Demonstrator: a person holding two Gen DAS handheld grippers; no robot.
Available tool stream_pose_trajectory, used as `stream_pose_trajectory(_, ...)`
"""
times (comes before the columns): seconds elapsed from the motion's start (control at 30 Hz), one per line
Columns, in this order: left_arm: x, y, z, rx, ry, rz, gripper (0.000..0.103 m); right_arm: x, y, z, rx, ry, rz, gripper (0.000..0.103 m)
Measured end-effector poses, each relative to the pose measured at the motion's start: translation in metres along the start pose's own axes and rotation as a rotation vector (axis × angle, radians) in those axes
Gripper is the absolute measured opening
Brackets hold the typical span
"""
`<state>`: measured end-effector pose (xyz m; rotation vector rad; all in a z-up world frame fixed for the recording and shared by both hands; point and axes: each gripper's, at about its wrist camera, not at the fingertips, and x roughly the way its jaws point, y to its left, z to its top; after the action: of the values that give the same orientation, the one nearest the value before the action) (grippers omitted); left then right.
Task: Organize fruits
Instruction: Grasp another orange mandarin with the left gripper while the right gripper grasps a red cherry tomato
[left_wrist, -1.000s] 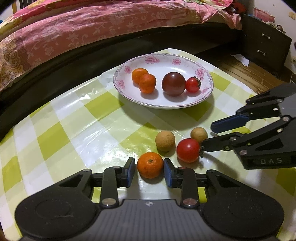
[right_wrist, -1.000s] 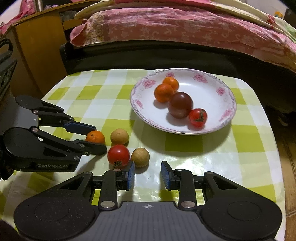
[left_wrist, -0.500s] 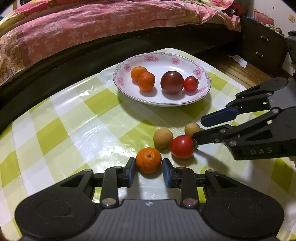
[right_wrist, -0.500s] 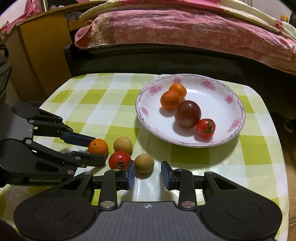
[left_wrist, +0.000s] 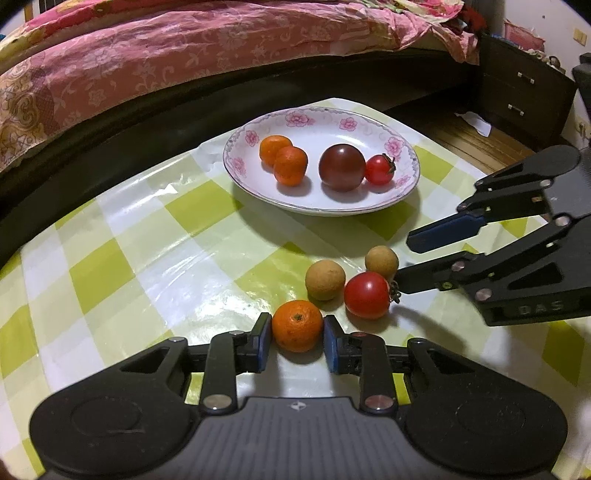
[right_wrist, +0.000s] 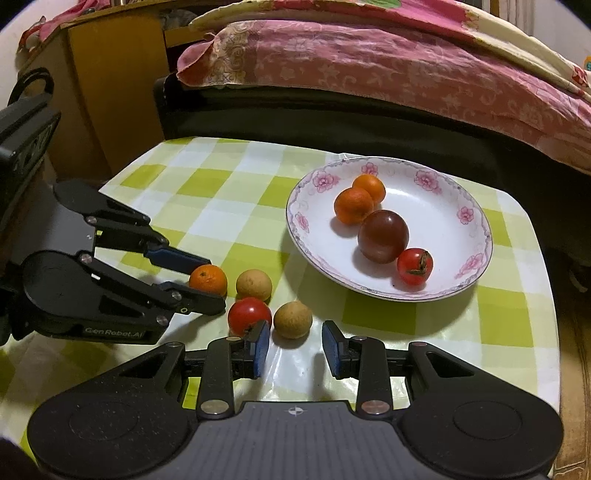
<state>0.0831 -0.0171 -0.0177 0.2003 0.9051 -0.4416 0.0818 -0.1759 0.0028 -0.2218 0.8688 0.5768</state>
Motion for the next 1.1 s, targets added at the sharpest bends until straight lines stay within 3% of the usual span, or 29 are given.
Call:
stream_pose_trajectory(0.3,-0.004,0.003,-0.004,-0.013,0.006,-0.015,0.037,0.009,-0.002,0.0,-0.005,0.002,-0.018,0.029)
stream_pose_trajectory(0.4,-0.004,0.004,-0.005,-0.016,0.008,-0.018,0.037,0.006,-0.003,0.001,0.009,0.002,0.026,0.029)
stream_pose_trajectory(0.5,-0.005,0.005,-0.005,-0.018,0.009,-0.019,0.037,0.005,-0.009,0.002,0.07,0.027,0.141,0.029)
stream_pose_trajectory(0.9,-0.01,0.008,-0.012,-0.013,0.013,-0.013,0.037,0.002,0.018,0.002,0.018,0.032,0.204,0.032)
stream_pose_trajectory(1.1,-0.012,0.008,-0.014,-0.014,0.014,-0.009,0.037,0.006,0.026,0.005,0.013,0.007,0.132,0.036)
